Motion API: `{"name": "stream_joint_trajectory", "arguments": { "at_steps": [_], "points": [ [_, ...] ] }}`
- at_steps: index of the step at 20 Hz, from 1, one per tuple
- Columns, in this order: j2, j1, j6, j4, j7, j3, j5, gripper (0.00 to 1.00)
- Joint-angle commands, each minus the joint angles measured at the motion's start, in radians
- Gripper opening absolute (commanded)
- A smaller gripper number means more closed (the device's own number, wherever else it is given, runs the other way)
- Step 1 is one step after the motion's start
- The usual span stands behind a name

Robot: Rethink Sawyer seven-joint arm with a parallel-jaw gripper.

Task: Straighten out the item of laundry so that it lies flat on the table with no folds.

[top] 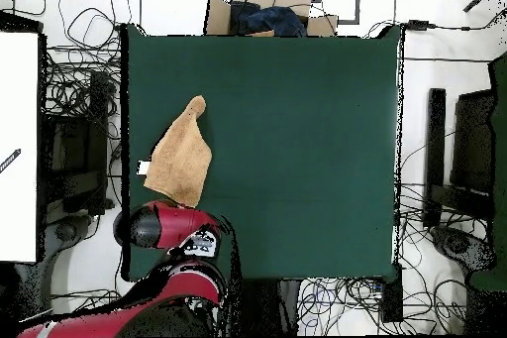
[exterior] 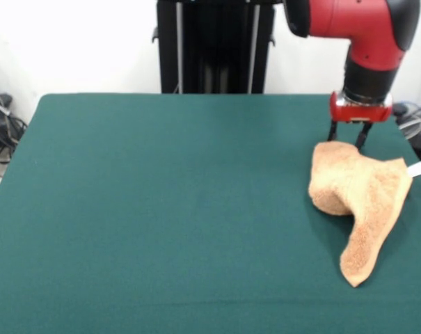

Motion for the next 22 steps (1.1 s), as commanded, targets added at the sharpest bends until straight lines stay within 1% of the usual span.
{"name": "stream_joint_trajectory", "arguments": {
  "at_steps": [1,7,14,22],
  "points": [
    [-0.049,0.027,0.137,-0.099,0.190,0.004,0.051,1.00],
    [-0.088,0.039,0.206,-0.106,0.193,-0.019,0.045,1.00],
    [-0.123,0.007,0.261,-0.115,0.177,-0.004,0.027,1.00],
    [-0.120,-0.046,0.226,-0.102,0.161,0.045,0.022,1.00]
  ]
}}
